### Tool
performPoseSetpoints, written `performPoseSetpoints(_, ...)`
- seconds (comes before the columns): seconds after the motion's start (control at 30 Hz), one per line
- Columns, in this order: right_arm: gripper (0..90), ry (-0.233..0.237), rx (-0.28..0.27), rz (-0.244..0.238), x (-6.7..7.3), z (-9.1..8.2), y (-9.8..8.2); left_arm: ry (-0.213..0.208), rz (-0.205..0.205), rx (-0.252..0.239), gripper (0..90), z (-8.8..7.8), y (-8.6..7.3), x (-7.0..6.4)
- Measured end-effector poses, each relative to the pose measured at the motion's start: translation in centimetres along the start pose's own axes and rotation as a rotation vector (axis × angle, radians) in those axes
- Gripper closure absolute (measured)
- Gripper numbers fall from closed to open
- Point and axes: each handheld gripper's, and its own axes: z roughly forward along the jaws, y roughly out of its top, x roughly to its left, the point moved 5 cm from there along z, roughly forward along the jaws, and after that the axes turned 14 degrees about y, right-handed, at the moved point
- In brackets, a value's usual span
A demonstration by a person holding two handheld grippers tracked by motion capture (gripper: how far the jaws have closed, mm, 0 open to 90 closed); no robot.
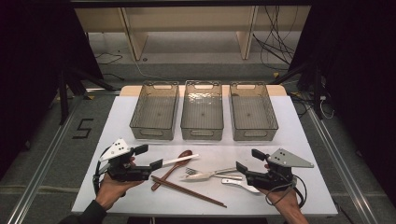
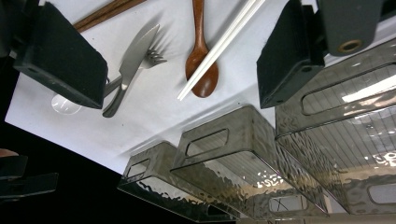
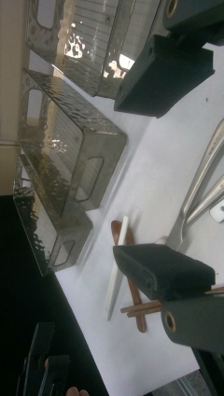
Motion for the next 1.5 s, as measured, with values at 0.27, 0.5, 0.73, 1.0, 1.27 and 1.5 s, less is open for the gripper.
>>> performPoseSetpoints(0.27,26.9,-0.001,-0.006,0.006,-0.1,-0.1,0.1,0.009,-0.002,0.021,15.9,0.2,0.0,0.2)
performPoseSetpoints(0.5,27.2,0.000,-0.013,0.009,-0.1,-0.4,0.3,0.020,0.020,0.042,15.9,0.4,0.1,0.4)
performPoseSetpoints(0.73,27.4,0.005,-0.011,0.017,-0.2,-0.3,0.3,0.024,0.035,0.098,16.1,0.9,0.1,0.6)
performPoseSetpoints(1.0,27.5,0.004,-0.013,0.025,-0.4,-0.4,0.3,0.040,0.089,0.187,16.2,1.8,0.8,2.0)
performPoseSetpoints(1.27,27.5,0.013,0.002,0.023,-0.3,-0.2,0.3,0.063,0.120,0.255,16.5,2.9,1.0,2.8)
performPoseSetpoints(1.5,27.7,0.013,0.008,0.022,-0.3,-0.2,0.3,0.069,0.161,0.310,17.2,3.7,1.1,3.0)
